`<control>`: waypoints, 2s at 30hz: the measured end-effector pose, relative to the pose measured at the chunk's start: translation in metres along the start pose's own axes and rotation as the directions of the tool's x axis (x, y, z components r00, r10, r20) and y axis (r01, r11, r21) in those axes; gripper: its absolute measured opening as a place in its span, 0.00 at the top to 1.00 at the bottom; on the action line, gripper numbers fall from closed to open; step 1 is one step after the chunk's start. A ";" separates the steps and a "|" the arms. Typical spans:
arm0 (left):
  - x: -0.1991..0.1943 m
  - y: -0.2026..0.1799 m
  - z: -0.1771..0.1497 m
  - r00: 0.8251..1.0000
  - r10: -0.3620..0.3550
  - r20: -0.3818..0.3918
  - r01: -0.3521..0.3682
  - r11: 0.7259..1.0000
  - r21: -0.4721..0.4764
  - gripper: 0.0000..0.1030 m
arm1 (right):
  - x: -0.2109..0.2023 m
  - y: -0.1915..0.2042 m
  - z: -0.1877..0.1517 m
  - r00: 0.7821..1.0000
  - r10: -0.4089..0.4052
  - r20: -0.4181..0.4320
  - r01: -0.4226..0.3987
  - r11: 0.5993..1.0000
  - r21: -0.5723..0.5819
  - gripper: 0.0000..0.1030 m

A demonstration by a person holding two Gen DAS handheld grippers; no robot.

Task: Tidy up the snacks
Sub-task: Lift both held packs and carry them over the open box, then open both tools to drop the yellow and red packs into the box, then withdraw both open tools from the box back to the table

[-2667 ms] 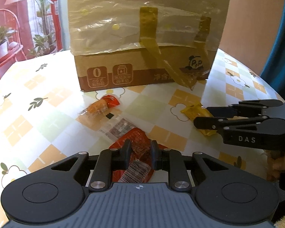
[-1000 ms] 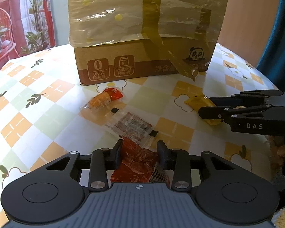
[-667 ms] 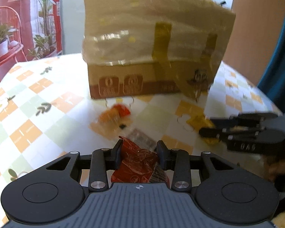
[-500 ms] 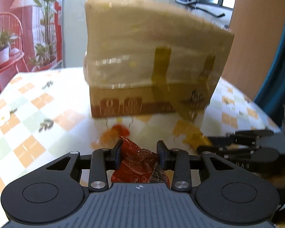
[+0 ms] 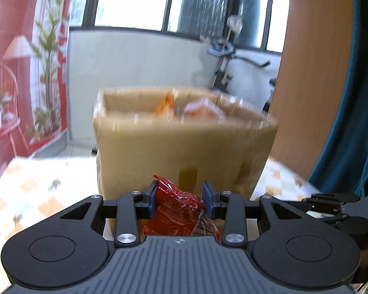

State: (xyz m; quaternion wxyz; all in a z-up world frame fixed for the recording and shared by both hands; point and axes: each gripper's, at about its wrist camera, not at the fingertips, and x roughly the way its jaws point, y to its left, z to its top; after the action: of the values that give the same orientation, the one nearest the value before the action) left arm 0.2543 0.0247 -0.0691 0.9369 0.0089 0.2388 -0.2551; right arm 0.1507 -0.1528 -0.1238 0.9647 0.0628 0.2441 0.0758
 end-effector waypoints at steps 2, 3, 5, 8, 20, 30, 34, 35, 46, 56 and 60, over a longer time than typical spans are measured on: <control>-0.001 -0.002 0.015 0.999 -0.007 0.042 0.007 1.000 0.006 0.62 | -0.010 -0.003 0.020 0.998 -0.006 0.057 0.006 1.000 -0.013 0.65; -0.001 -0.003 0.024 0.998 -0.006 0.061 0.006 1.000 0.010 0.62 | -0.014 -0.004 0.031 0.996 -0.008 0.088 0.010 1.000 -0.022 0.65; 0.005 -0.006 0.037 0.996 -0.006 0.088 0.005 1.000 0.017 0.61 | -0.020 -0.006 0.054 0.990 -0.006 0.140 0.012 0.999 -0.039 0.65; 0.017 -0.011 0.059 0.993 -0.013 0.121 0.009 0.999 0.033 0.61 | -0.023 -0.008 0.086 0.979 -0.016 0.202 0.030 0.997 -0.067 0.65; 0.099 -0.027 0.102 0.997 0.050 0.053 -0.054 0.996 0.072 0.58 | 0.047 -0.029 0.145 0.971 -0.145 0.191 0.163 0.983 -0.082 0.65; 0.097 -0.006 0.099 0.994 0.106 0.020 -0.107 0.992 0.071 0.34 | 0.062 -0.040 0.131 0.965 -0.206 0.160 0.217 0.975 -0.050 0.48; 0.085 0.009 0.097 0.993 0.117 0.013 -0.117 0.993 0.030 0.34 | 0.049 -0.040 0.125 0.964 -0.195 0.182 0.202 0.979 -0.022 0.48; 0.080 0.013 0.096 0.993 0.121 0.014 -0.121 0.992 0.022 0.34 | 0.046 -0.039 0.124 0.963 -0.192 0.189 0.199 0.980 -0.017 0.48; 0.029 0.043 0.082 0.991 0.132 0.024 -0.131 0.991 -0.033 0.34 | 0.024 -0.027 0.115 0.961 -0.163 0.225 0.164 0.986 0.015 0.48; 0.001 0.061 0.047 0.994 0.112 0.002 -0.111 0.989 -0.098 0.34 | 0.017 -0.007 0.099 0.966 -0.136 0.219 0.145 0.989 -0.022 0.49; -0.003 0.069 0.026 0.995 0.090 -0.036 -0.093 0.988 -0.120 0.34 | 0.012 0.005 0.080 0.968 -0.127 0.217 0.133 0.991 -0.014 0.49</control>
State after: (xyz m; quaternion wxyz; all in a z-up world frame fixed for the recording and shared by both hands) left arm 0.2968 0.0821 -0.0520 0.9427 -0.0333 0.2673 -0.1968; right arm 0.1988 -0.1525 -0.0582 0.9892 0.0407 0.1406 0.0085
